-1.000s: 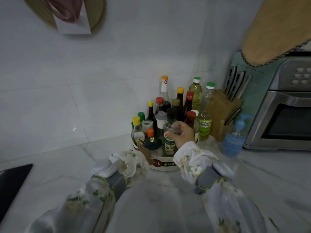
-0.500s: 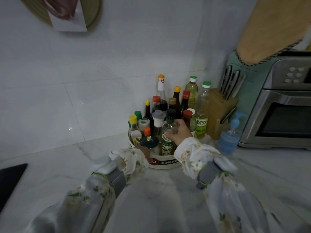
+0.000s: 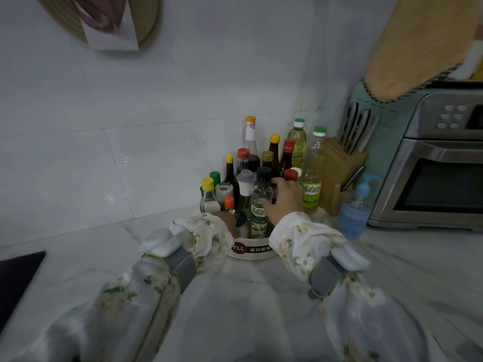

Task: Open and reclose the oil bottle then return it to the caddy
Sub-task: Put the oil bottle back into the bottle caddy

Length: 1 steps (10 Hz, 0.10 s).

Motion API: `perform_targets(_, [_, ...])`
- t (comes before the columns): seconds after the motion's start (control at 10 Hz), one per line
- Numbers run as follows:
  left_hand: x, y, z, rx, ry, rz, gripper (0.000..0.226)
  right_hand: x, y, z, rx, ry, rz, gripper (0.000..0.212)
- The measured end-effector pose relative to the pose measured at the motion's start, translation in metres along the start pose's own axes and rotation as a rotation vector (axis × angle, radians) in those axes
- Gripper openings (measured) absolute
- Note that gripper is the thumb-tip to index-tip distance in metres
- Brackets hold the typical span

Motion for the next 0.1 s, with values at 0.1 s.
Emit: perform_targets(0.1, [0.0048,-0.0155,-0.006,0.029,-0.02,-0.102,0.053,-0.0033,-0.0091,0.0001,0.013,-0.008,-0.036,0.045])
Point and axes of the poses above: each hand's wrist, its own z-axis towards the middle knuckle, its own y-axis out of the palm, x = y × z, the point moved 2 cm from there along z, towards the middle knuckle, and after that the axes turned 6 degrees about -z, right-handed, at the moved point
